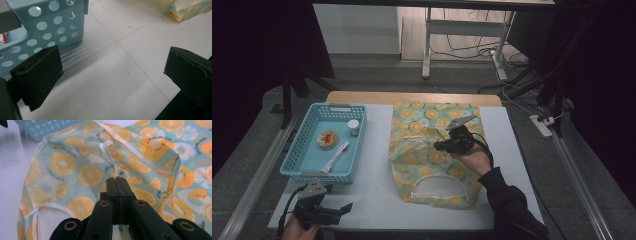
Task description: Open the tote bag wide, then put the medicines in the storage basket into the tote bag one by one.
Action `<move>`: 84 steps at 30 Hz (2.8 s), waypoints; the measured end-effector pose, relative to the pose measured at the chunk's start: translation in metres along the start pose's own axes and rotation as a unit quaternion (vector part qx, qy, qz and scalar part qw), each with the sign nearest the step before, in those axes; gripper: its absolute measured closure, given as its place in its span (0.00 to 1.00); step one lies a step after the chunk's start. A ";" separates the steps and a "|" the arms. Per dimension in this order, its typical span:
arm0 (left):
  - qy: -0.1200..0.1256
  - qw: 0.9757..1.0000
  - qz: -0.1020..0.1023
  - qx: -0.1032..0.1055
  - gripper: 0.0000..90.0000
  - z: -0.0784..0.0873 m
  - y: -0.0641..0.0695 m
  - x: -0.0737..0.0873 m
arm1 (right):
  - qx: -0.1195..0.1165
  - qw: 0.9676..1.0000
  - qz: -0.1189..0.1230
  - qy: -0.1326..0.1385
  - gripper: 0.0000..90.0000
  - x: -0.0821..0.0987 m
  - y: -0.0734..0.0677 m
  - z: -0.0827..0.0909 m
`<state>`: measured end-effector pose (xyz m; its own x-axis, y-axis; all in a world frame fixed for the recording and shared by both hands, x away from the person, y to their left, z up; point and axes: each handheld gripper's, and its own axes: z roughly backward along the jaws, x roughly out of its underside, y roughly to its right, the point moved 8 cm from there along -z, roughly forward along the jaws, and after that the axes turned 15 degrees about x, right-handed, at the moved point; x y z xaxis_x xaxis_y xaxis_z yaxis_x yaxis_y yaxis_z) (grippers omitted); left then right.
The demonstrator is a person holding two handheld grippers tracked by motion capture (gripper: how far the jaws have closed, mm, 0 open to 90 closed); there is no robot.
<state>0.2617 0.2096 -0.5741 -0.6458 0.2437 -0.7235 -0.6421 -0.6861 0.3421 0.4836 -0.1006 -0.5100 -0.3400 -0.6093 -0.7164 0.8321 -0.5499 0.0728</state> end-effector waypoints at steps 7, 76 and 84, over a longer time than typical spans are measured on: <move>0.001 1.000 0.000 0.000 0.02 0.000 0.000 0.000 | 0.002 1.000 -0.004 0.012 1.00 -0.029 0.007 0.010; 0.035 0.999 0.025 0.015 0.01 0.007 -0.003 -0.002 | 0.023 0.997 -0.002 0.072 1.00 -0.097 0.021 0.035; 0.038 0.999 0.019 0.026 0.00 0.009 -0.001 -0.004 | 0.024 0.997 -0.002 0.072 1.00 -0.096 0.021 0.035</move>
<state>0.2614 0.2158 -0.5662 -0.6384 0.1627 -0.7523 -0.6391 -0.6567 0.4003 0.5182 -0.0736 -0.4152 -0.2735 -0.5211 -0.8085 0.8077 -0.5808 0.1011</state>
